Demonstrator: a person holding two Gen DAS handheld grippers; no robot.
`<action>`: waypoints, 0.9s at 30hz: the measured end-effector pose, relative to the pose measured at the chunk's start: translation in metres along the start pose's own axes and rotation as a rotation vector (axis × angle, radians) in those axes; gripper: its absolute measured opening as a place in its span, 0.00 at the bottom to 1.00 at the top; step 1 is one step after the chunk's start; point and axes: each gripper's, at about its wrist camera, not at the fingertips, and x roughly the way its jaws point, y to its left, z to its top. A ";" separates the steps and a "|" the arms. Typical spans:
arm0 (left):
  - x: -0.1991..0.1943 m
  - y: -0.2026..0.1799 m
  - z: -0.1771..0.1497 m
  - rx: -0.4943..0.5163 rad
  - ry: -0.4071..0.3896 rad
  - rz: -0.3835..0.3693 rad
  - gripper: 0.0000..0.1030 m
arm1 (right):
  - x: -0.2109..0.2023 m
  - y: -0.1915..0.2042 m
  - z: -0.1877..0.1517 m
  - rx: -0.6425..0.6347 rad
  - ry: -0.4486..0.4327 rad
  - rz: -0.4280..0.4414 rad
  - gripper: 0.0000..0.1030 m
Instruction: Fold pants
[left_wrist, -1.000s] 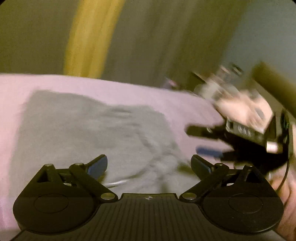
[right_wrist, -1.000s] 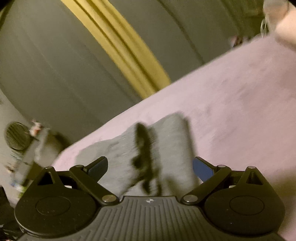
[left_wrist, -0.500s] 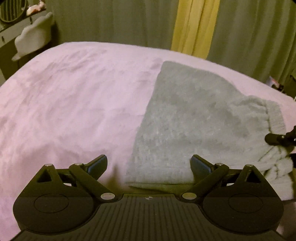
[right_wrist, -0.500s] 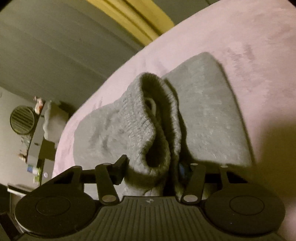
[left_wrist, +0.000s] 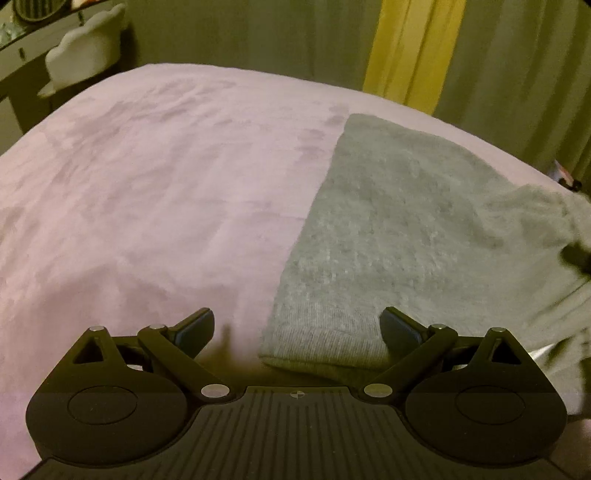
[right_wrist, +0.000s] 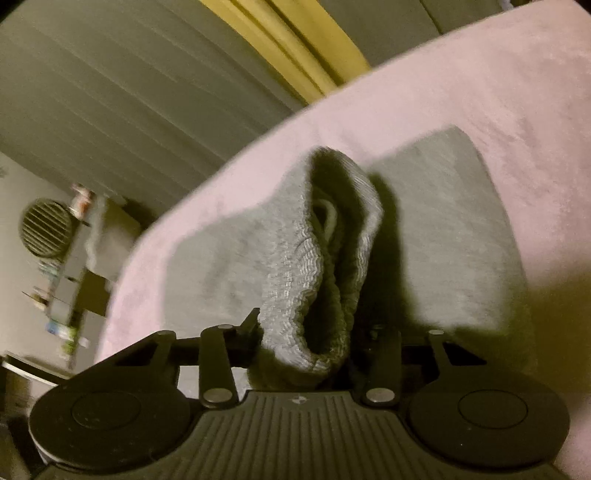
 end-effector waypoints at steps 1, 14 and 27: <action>-0.002 0.001 0.000 -0.012 0.000 0.001 0.97 | -0.008 0.007 0.002 0.002 -0.024 0.038 0.40; 0.001 0.005 0.000 -0.049 0.033 0.000 0.97 | -0.045 -0.019 -0.027 -0.191 -0.101 -0.303 0.77; 0.019 0.009 0.002 -0.116 0.086 -0.016 0.98 | -0.045 -0.087 -0.051 0.122 -0.108 -0.095 0.96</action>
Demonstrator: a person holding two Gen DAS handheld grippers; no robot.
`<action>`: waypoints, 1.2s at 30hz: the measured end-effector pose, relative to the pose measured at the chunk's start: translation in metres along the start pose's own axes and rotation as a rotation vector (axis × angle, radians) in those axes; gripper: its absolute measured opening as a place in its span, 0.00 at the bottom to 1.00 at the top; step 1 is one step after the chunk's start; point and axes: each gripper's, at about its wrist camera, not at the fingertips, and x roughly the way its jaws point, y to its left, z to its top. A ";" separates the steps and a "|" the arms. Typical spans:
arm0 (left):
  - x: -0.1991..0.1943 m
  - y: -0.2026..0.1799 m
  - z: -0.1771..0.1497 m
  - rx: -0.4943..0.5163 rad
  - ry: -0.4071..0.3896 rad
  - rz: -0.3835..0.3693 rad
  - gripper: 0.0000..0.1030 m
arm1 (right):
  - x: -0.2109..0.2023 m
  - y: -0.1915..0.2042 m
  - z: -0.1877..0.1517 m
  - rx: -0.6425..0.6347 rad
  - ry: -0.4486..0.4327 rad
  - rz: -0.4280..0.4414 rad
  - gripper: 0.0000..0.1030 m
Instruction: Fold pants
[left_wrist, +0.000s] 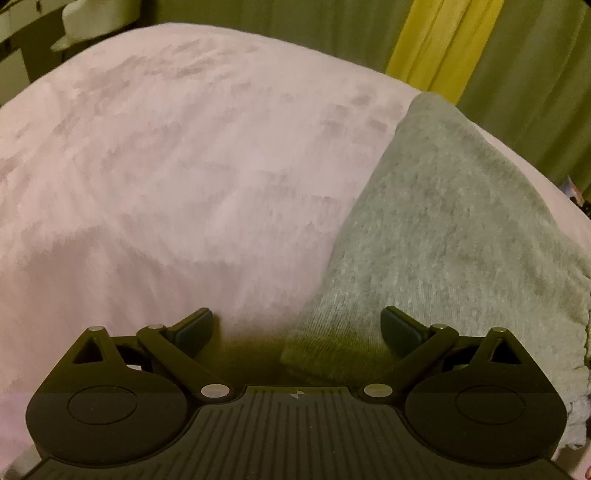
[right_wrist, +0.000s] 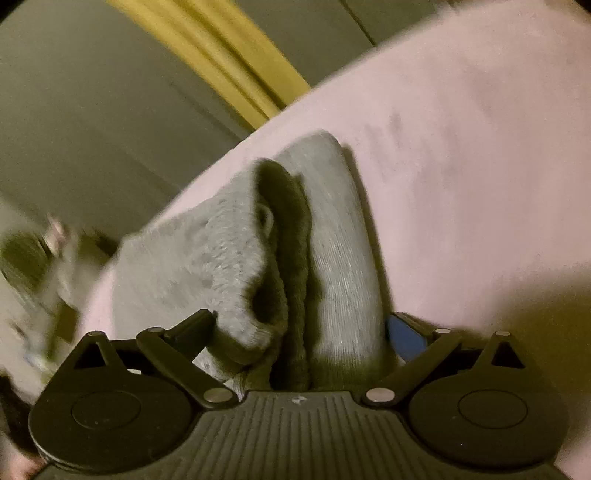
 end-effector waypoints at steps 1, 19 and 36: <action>0.001 0.001 0.000 -0.008 0.004 -0.003 0.98 | 0.000 0.001 0.001 -0.017 -0.002 0.003 0.96; -0.006 0.009 0.004 -0.032 -0.019 -0.146 0.98 | 0.002 0.001 -0.006 -0.069 -0.042 0.016 0.96; 0.072 -0.011 0.078 0.206 0.086 -0.536 0.98 | 0.044 -0.004 0.063 -0.058 0.258 0.133 0.96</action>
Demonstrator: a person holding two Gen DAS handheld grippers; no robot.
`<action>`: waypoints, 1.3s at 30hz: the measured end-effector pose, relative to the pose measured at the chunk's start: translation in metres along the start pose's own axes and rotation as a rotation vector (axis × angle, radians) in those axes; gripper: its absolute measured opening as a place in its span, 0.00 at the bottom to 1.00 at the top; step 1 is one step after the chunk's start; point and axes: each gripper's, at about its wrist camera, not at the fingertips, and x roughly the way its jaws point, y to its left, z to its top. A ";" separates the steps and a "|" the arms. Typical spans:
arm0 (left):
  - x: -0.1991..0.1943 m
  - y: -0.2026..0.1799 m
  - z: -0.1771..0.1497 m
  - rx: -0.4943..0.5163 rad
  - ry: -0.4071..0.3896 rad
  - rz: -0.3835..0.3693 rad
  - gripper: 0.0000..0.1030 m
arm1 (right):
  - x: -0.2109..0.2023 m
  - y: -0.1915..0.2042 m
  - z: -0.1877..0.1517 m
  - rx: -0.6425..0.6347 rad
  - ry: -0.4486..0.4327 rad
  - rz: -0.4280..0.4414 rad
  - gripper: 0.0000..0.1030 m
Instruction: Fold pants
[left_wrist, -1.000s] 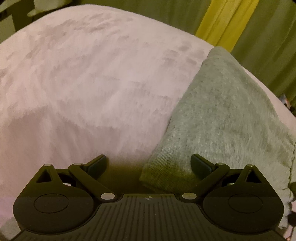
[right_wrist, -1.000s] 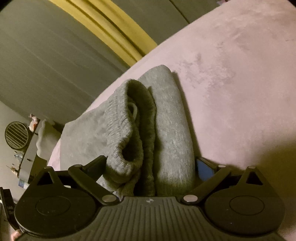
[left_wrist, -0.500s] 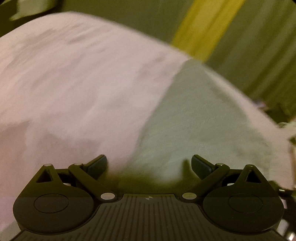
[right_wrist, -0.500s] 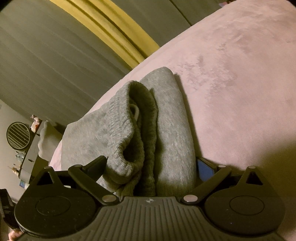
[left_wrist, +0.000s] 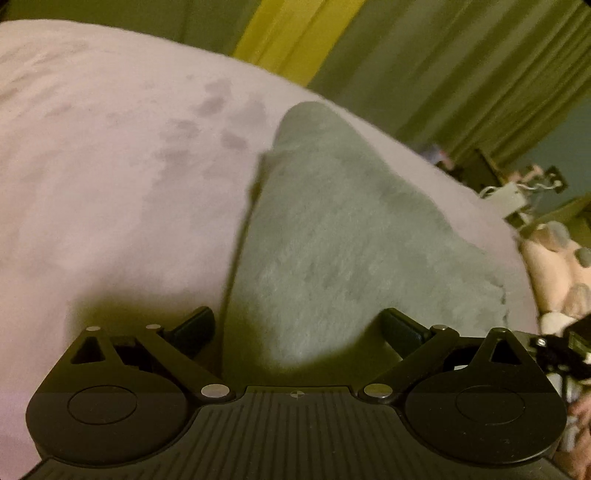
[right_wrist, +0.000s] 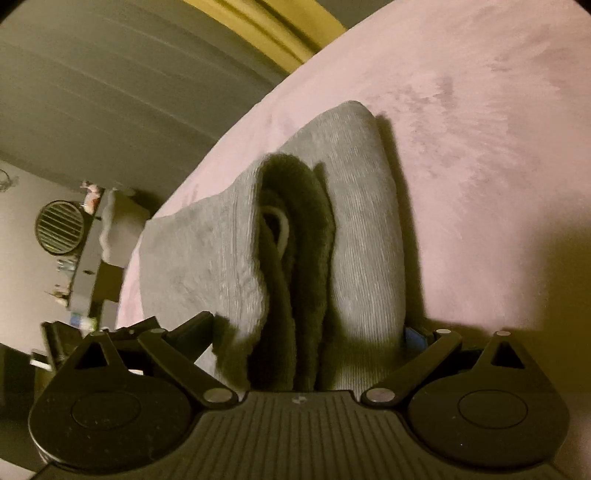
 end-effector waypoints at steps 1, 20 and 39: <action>0.004 0.000 0.002 0.004 0.006 -0.021 1.00 | 0.003 -0.001 0.004 -0.004 0.009 0.009 0.96; 0.038 -0.047 0.026 0.109 0.033 0.024 0.70 | 0.042 0.036 0.022 -0.125 0.097 -0.026 0.83; 0.033 -0.112 0.120 0.168 -0.204 0.084 0.55 | 0.022 0.148 0.108 -0.388 -0.231 -0.097 0.63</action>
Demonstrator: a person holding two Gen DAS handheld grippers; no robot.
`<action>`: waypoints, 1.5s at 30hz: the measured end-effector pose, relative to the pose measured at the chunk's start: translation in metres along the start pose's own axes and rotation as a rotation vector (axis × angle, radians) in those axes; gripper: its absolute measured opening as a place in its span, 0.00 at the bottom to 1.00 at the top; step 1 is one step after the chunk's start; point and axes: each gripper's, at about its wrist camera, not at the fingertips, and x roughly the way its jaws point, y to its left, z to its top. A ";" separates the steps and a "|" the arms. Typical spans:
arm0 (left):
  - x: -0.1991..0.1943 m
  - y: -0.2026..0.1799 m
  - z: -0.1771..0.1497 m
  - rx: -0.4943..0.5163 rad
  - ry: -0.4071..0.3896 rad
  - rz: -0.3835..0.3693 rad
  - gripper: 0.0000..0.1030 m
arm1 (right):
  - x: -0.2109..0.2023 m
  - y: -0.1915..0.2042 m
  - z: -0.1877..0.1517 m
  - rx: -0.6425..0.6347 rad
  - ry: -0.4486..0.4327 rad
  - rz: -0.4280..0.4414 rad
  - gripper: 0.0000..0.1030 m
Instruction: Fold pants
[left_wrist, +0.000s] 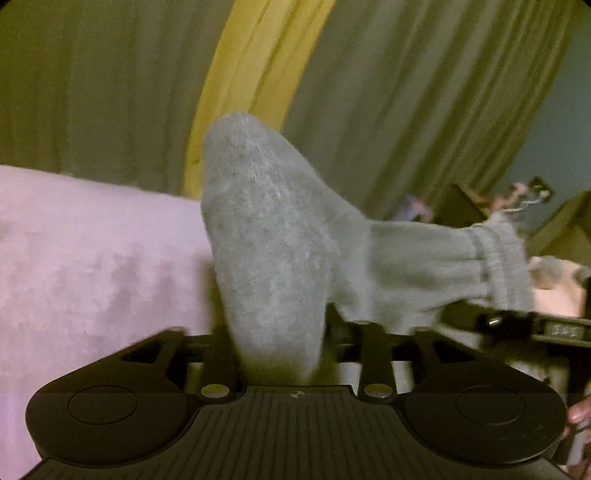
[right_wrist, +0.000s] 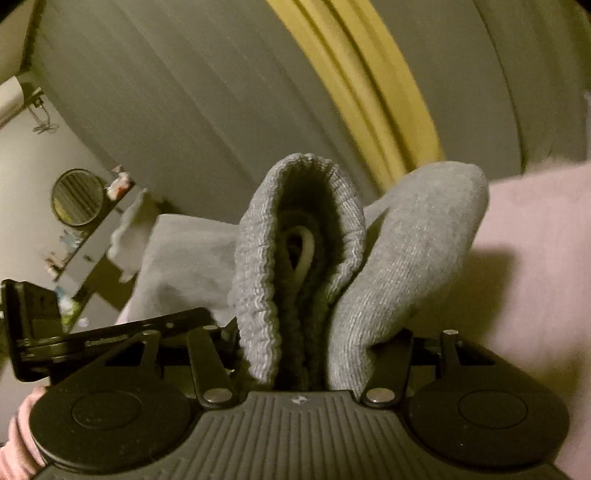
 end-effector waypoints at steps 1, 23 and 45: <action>0.010 0.002 0.000 0.005 0.010 0.097 0.72 | 0.005 -0.006 0.005 -0.023 -0.003 -0.069 0.75; 0.000 0.013 -0.091 0.084 0.048 0.441 0.98 | 0.016 -0.006 -0.070 -0.136 0.047 -0.490 0.95; -0.062 -0.080 -0.199 0.183 0.249 0.416 0.98 | -0.099 0.067 -0.235 -0.083 0.249 -0.535 0.96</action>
